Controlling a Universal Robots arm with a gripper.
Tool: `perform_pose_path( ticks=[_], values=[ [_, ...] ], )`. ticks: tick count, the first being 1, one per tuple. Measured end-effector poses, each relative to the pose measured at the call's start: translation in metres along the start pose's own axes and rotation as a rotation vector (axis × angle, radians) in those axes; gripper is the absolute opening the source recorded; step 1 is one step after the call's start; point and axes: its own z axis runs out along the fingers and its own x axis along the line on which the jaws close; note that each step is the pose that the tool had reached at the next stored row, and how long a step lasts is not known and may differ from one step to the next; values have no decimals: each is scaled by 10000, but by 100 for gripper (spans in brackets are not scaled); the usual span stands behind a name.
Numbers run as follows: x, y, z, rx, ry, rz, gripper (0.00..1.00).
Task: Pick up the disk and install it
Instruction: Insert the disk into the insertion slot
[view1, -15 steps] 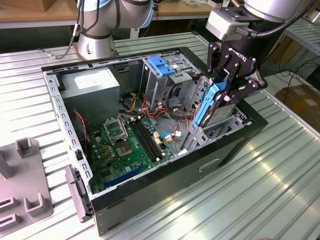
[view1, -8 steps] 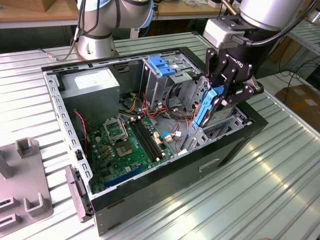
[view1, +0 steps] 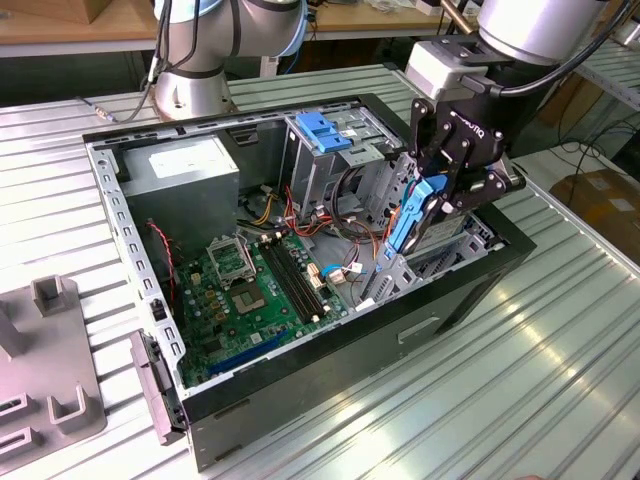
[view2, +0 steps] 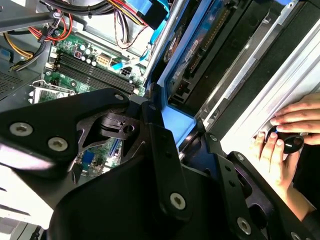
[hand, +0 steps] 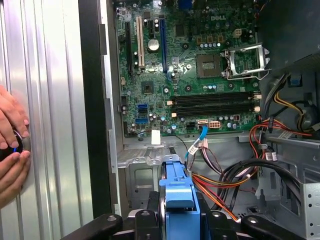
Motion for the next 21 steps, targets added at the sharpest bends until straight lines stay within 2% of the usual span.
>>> perform_pose_path(
  ticks=[1, 2, 9, 14, 17, 21],
  values=[
    [0, 0, 0, -1, 1, -1, 38],
    [0, 0, -1, 0, 3, -2, 44],
    [-1, 0, 1, 0, 7, -1, 43],
    [-3, -24, 12, 0, 6, -2, 12],
    [-5, -51, 17, 0, 6, -1, 10],
    [-5, -54, 18, 0, 6, -2, 10]
  ],
)
